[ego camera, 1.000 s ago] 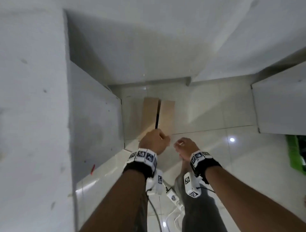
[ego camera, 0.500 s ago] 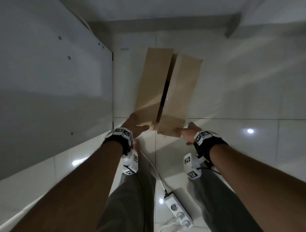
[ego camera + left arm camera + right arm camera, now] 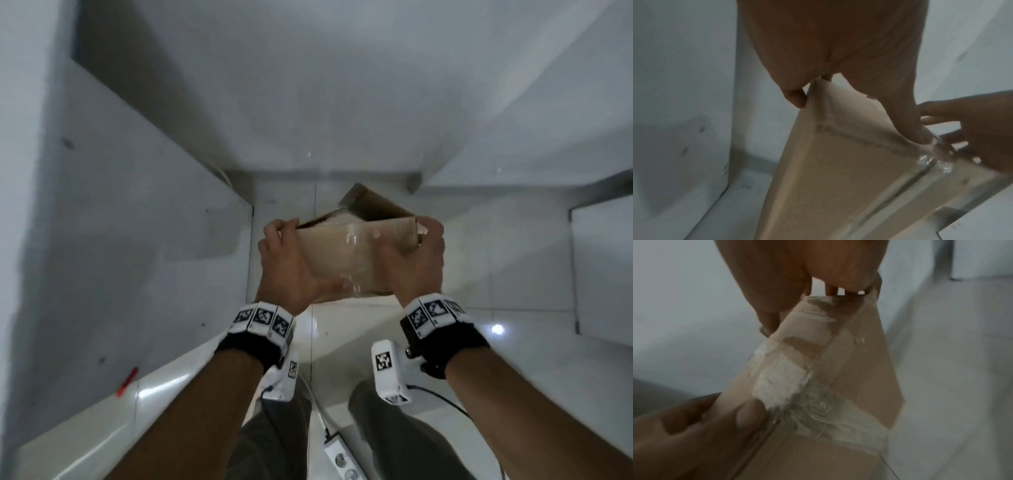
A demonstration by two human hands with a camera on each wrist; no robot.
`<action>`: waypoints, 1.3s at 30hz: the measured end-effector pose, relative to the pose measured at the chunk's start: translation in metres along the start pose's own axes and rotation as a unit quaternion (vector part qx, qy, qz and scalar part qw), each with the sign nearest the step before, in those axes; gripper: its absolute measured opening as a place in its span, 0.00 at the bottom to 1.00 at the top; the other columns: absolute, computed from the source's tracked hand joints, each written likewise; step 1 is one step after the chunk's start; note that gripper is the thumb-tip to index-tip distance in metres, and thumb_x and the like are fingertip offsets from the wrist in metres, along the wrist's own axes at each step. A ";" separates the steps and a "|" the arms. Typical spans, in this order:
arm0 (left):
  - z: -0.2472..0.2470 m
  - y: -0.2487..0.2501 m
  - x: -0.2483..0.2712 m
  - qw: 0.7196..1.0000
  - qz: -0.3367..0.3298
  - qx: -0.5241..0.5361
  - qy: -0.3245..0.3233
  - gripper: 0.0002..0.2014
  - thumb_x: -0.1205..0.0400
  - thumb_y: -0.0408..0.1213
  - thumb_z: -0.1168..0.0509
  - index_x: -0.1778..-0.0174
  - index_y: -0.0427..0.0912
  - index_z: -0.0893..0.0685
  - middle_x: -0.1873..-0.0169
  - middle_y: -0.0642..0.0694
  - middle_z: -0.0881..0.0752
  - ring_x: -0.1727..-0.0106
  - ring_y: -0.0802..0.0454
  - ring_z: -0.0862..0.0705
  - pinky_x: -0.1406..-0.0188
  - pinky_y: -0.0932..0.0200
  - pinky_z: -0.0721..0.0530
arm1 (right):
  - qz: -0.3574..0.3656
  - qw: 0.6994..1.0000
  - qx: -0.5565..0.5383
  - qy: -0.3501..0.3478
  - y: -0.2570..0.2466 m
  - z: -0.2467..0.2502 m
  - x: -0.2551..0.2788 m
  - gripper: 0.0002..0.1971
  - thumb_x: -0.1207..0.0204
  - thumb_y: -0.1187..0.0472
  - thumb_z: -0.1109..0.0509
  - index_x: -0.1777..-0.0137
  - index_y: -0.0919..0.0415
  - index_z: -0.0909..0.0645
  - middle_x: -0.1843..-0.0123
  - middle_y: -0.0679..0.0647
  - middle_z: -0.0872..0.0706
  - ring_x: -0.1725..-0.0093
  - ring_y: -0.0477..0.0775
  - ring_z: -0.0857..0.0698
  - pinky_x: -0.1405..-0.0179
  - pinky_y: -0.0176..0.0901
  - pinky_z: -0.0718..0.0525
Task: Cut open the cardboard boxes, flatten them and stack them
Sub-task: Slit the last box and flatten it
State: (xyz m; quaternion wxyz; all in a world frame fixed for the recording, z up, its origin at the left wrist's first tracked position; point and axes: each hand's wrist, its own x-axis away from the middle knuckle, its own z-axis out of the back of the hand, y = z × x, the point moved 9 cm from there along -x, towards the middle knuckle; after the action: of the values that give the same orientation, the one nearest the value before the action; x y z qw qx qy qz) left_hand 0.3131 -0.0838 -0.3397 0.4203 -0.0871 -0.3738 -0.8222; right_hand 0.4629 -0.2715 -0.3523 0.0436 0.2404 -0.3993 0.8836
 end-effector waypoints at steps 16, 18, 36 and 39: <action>0.454 0.114 0.265 0.961 -0.057 0.095 0.254 0.66 0.46 0.69 0.24 0.12 0.51 0.43 0.26 0.50 0.38 0.24 0.47 0.30 0.23 0.48 0.25 | 0.420 0.878 -0.146 -0.175 -0.494 0.194 0.291 0.19 0.18 0.50 0.27 0.33 0.60 0.18 0.37 0.52 0.13 0.44 0.34 0.13 0.45 0.28 0.18; 0.500 0.065 0.293 0.945 -0.016 0.166 0.283 0.66 0.45 0.70 0.22 0.11 0.51 0.40 0.26 0.52 0.36 0.28 0.56 0.28 0.29 0.58 0.24 | 0.454 0.854 -0.161 -0.195 -0.528 0.163 0.340 0.17 0.16 0.48 0.30 0.36 0.60 0.17 0.42 0.49 0.12 0.46 0.34 0.13 0.46 0.29 0.18; 0.606 -0.416 0.338 0.748 0.286 0.546 0.246 0.37 0.33 0.72 0.26 0.38 0.46 0.17 0.42 0.39 0.14 0.50 0.42 0.14 0.52 0.47 0.12 | 0.218 0.913 0.272 -0.212 -0.373 -0.297 0.428 0.30 0.17 0.45 0.32 0.23 0.64 0.30 0.28 0.67 0.24 0.30 0.71 0.23 0.34 0.58 0.22; 0.601 -0.455 0.314 0.718 0.338 0.561 0.235 0.38 0.29 0.69 0.28 0.33 0.44 0.20 0.42 0.36 0.16 0.49 0.36 0.14 0.46 0.39 0.10 | 0.201 0.886 0.369 -0.199 -0.374 -0.328 0.420 0.41 0.23 0.43 0.25 0.20 0.65 0.38 0.28 0.66 0.28 0.31 0.71 0.23 0.42 0.57 0.20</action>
State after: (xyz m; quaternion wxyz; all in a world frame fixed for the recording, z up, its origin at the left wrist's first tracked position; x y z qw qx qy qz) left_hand -0.3319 0.3001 -0.0187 0.7165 0.2405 -0.6015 -0.2587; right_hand 0.0656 0.1716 -0.0887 -0.3068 0.3247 -0.0849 0.8907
